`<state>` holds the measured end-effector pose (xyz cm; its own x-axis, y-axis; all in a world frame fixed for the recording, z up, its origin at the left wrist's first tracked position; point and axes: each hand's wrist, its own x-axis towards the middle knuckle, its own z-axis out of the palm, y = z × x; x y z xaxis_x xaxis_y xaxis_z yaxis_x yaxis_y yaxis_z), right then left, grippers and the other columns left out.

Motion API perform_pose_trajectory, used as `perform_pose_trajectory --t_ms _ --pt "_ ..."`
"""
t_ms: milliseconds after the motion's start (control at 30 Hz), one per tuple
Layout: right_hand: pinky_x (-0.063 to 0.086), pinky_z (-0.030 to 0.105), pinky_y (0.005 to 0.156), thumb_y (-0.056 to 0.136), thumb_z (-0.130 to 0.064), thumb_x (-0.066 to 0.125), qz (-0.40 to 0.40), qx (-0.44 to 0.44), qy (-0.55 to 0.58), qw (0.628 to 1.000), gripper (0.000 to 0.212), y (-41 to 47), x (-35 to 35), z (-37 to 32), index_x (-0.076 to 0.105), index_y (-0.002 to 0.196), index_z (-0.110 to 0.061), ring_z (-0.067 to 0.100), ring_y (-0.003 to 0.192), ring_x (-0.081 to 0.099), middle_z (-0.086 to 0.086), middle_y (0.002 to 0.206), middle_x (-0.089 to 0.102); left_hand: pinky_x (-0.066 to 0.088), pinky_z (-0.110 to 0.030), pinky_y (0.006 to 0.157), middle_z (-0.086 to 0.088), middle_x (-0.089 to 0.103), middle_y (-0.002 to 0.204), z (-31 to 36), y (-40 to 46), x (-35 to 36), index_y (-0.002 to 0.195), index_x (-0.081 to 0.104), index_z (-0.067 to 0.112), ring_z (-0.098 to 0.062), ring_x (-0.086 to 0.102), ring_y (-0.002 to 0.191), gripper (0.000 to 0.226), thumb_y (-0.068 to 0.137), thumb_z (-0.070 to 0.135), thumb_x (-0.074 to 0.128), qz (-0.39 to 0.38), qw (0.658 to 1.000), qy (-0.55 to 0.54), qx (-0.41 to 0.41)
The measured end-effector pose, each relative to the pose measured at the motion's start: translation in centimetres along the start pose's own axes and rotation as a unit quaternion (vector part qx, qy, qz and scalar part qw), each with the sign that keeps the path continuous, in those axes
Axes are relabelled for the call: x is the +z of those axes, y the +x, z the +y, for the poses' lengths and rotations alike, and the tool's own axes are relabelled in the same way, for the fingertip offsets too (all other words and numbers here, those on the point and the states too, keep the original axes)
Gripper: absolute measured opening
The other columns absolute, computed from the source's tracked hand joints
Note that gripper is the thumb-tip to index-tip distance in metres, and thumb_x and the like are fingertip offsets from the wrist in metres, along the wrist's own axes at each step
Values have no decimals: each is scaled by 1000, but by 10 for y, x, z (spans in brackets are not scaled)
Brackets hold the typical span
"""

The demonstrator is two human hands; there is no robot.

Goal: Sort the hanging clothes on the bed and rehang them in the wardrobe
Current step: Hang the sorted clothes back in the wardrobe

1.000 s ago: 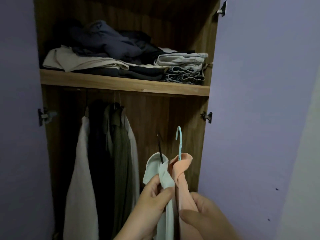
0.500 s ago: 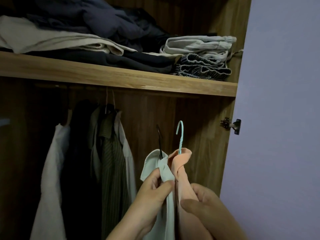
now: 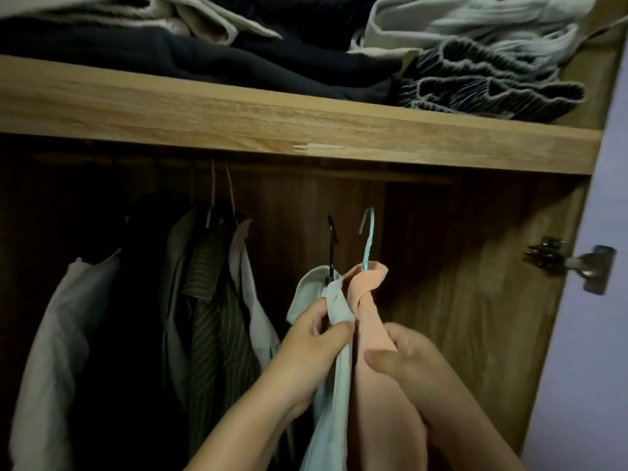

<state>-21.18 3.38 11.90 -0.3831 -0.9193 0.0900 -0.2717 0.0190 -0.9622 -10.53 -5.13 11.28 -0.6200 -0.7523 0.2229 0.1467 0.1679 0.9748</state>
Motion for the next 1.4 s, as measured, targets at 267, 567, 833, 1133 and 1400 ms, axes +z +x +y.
perform_pose_trajectory --t_ms 267,567,833,1133,1400 --pt "53 39 82 90 -8 53 -32 -37 20 999 22 97 -19 -10 62 109 -15 23 90 65 5 92 68 53 -21 62 -2 69 89 10 71 -8 100 62 23 -10 65 73 16 91 14 53 113 992 46 43" --pt "48 37 95 91 -5 53 -87 -118 33 989 36 167 -18 -33 55 126 -11 24 100 62 10 110 65 50 -17 61 0 68 83 28 127 -24 110 62 12 -7 66 73 20 93 17 51 273 950 86 127" --pt "39 30 99 93 -13 53 -114 -116 46 986 55 199 -4 -21 33 144 -16 24 122 50 6 138 48 46 -30 92 -1 65 113 29 156 -45 121 58 24 -20 59 106 32 92 35 49 386 891 217 103" --pt "35 46 110 87 -5 56 -113 -121 51 985 55 231 23 -20 43 140 -11 33 126 46 15 141 45 37 -33 104 -12 51 135 46 178 -50 134 48 14 -27 47 125 40 99 32 38 432 857 278 37" --pt "43 35 99 86 5 48 -164 -118 18 979 48 229 38 -26 50 132 -8 33 116 54 18 128 55 31 -20 89 -17 51 134 34 169 -54 130 50 4 -27 47 124 39 101 25 35 444 831 335 7"
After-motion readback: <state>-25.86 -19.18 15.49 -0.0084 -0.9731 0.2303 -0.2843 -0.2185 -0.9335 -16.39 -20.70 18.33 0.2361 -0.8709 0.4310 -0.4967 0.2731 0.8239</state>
